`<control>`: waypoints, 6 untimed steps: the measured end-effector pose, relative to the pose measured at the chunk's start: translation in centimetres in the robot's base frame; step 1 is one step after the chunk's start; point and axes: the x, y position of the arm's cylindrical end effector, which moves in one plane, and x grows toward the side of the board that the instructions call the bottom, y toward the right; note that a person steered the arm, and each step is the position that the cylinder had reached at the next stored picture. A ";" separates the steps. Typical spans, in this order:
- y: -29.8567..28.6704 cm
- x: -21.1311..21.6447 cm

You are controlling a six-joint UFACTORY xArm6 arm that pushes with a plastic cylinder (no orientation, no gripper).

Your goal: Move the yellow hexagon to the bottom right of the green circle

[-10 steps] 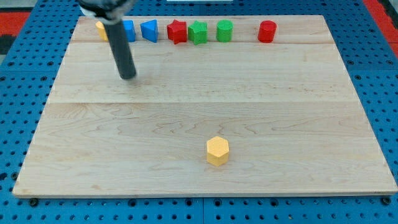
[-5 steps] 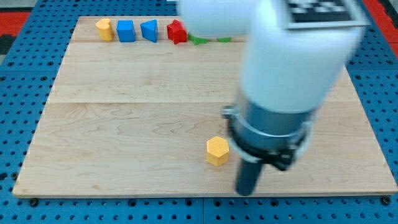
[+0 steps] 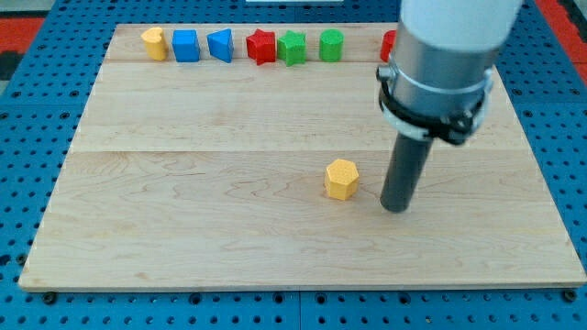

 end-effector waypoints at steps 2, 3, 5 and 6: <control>-4.4 -2.4; -2.8 -8.5; -3.0 -11.8; -3.4 -8.7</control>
